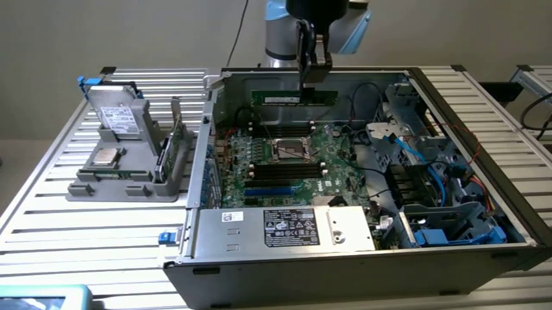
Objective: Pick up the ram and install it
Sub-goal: 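Pick up the ram and move it above insertion slot, then insert the ram into the slot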
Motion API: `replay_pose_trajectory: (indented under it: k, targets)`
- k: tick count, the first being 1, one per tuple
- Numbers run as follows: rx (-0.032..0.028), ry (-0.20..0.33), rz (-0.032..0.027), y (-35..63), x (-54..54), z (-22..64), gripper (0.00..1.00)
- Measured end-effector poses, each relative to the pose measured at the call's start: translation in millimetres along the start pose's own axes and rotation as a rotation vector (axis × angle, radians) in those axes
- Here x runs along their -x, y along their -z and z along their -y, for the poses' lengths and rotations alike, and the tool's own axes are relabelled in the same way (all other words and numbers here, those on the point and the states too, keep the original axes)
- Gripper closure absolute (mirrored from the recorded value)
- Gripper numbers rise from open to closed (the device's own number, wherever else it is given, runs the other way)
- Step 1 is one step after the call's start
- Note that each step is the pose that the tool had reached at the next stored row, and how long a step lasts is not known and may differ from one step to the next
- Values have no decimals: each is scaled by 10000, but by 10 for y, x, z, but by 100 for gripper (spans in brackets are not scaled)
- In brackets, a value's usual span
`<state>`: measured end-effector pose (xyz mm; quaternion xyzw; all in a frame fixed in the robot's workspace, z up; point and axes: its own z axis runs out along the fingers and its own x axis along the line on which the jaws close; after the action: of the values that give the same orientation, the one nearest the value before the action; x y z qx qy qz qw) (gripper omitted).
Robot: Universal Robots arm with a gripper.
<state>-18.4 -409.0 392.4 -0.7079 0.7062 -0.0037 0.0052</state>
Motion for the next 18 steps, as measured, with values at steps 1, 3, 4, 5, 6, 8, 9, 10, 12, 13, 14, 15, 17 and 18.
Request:
replay_pose_trajectory:
  k: [1, 3, 4, 5, 6, 8, 9, 10, 12, 13, 14, 15, 17, 18]
  targets:
    - [-1, 0, 2, -9, 23, 0, 86]
    - [0, 0, 1, -34, 46, 0, 86]
    - [0, 1, 0, -52, 51, 0, 86]
    - [0, 1, -6, -70, 54, 0, 86]
    - [0, 1, -20, -88, 57, -1, 86]
    - [0, 1, -49, -123, 62, -1, 86]
    - [1, 1, -62, -141, 64, -2, 86]
    - [0, 2, -75, -159, 65, -2, 86]
    - [0, 1, -113, -193, 67, -2, 86]
    - [0, 2, -135, -209, 67, -2, 86]
    - [1, 2, -158, -224, 67, -3, 86]
    - [1, 3, -188, -238, 67, -3, 86]
    - [1, 3, -263, -260, 68, -3, 86]
    - [1, 3, -325, -268, 67, -4, 86]
